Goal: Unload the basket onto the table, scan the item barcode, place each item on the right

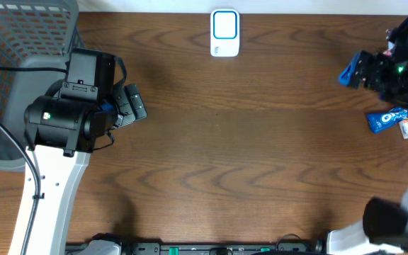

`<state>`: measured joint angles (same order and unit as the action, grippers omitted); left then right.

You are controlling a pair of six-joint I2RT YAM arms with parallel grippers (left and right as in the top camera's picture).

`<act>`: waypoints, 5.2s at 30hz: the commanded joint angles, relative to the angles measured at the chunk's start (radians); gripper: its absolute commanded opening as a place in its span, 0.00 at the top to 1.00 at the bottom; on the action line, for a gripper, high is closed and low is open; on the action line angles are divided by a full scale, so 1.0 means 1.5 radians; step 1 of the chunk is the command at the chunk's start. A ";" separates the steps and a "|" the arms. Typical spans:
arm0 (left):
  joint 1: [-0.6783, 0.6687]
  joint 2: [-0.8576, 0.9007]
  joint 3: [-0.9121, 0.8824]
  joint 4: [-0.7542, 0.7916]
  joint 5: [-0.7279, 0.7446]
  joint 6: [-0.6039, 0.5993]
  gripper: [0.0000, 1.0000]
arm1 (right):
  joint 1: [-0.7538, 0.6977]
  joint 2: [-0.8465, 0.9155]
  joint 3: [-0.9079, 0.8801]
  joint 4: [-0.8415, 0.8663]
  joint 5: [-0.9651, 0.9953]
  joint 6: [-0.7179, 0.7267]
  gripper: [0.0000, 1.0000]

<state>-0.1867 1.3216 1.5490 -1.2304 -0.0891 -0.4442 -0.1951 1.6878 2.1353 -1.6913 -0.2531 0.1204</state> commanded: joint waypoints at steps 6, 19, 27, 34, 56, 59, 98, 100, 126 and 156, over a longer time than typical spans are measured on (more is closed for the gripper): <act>0.002 -0.005 0.004 -0.002 -0.011 0.004 0.02 | 0.136 -0.167 -0.124 0.002 0.006 -0.014 0.01; 0.002 -0.005 0.004 -0.002 -0.011 0.004 0.02 | 0.200 -0.262 -0.328 -0.004 0.005 0.059 0.01; 0.002 -0.005 0.004 -0.002 -0.011 0.004 0.02 | 0.200 -0.261 -0.330 -0.005 0.006 0.059 0.01; 0.002 -0.005 0.004 -0.002 -0.011 0.004 0.02 | 0.200 -0.261 -0.330 -0.002 0.006 0.059 0.01; 0.002 -0.005 0.004 -0.002 -0.011 0.004 0.02 | 0.200 -0.490 -0.666 0.319 0.010 -0.037 0.01; 0.002 -0.005 0.004 -0.002 -0.011 0.004 0.02 | 0.200 -0.583 -0.764 0.400 0.010 -0.064 0.01; 0.002 -0.005 0.004 -0.002 -0.011 0.004 0.02 | 0.189 -1.111 -1.420 1.097 -0.027 -0.156 0.01; 0.002 -0.005 0.004 -0.002 -0.011 0.004 0.02 | 0.187 -1.121 -1.420 1.097 -0.022 -0.156 0.01; 0.002 -0.005 0.004 -0.002 -0.011 0.004 0.02 | 0.093 -1.122 -1.420 1.085 0.060 -0.118 0.01; 0.002 -0.005 0.004 -0.002 -0.011 0.004 0.02 | 0.113 -1.122 -1.419 1.075 0.130 -0.121 0.01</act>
<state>-0.1867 1.3216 1.5490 -1.2308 -0.0891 -0.4442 -0.0349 0.0143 0.0090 -0.0715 -0.0704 -0.0273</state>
